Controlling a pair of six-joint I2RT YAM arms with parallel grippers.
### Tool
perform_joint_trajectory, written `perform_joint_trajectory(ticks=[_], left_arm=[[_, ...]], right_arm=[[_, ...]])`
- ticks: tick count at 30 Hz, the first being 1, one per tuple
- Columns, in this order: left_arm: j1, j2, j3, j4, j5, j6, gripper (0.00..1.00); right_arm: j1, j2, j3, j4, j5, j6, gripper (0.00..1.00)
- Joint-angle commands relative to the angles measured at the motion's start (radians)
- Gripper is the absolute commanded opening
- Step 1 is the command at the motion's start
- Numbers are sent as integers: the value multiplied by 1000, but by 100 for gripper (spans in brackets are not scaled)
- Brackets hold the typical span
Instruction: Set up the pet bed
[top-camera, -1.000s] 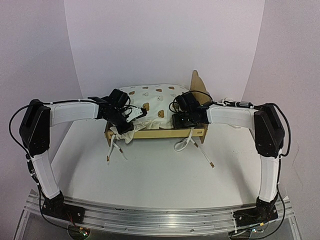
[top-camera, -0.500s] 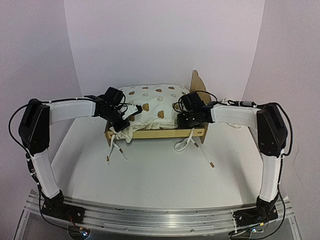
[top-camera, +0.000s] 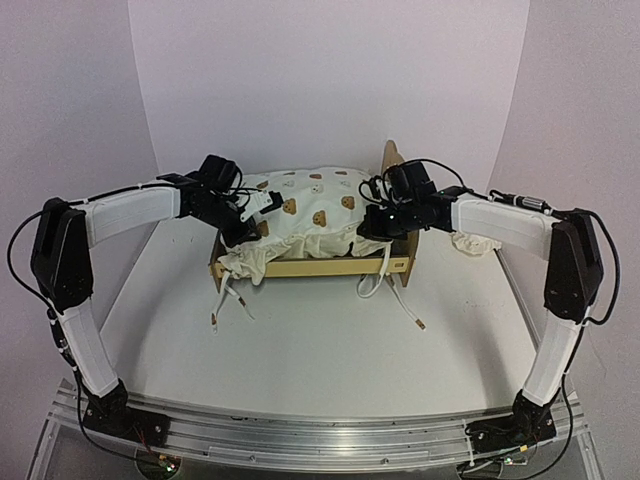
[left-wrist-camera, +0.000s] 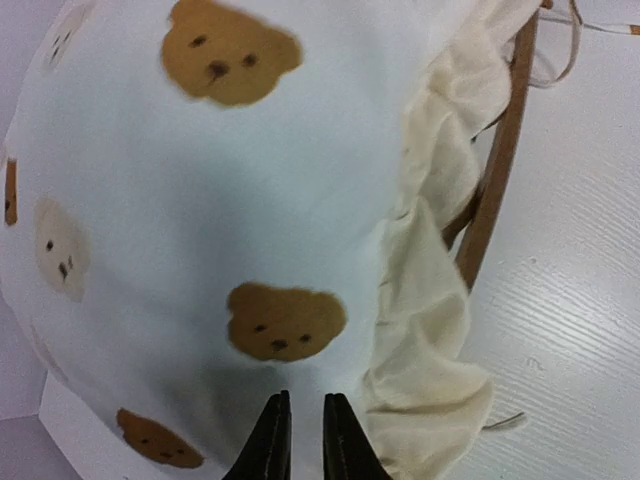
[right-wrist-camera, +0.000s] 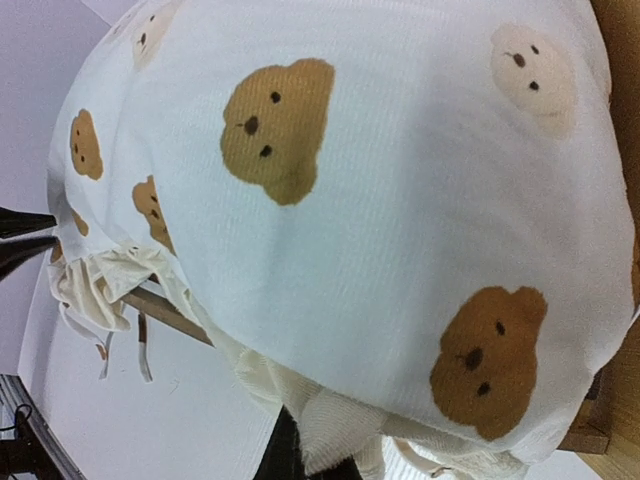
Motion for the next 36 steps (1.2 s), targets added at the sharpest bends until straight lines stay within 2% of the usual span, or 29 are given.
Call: perform_joint_trajectory(ticks=[1,4,7,11,16,23,26,29,33,34,36], left_arm=[[-82,-37,-27,10,61,4,32],[-83,-22,-62,61,30,9,45],[-82,10,-87,128,-30,32,51],[-82,45,-73,188,-72,35,49],[-85,70,-71,204,-67,36,37],[-99,86,-90,210,-48,26,45],[-104,93,-91,228,-52,26,45],[-103,95,-96,233,-68,39,37],[-75,83,-93,230,-93,48,9],[-64,80,-87,224,-95,44,4],[-44,73,-68,200,-95,42,0]], right_arm=[[-6,-6,60,17,-98,46,0],[-6,-7,71,18,-112,47,0],[-6,-14,65,18,-110,39,0],[-6,-19,63,19,-115,34,0],[-6,-28,51,18,-106,32,0],[-6,-21,58,18,-114,27,0],[-6,-15,63,18,-122,32,0],[-6,-18,57,18,-117,31,0],[-14,-33,34,17,-92,28,0],[-17,-38,31,17,-89,30,0],[-25,-47,28,17,-85,31,0]])
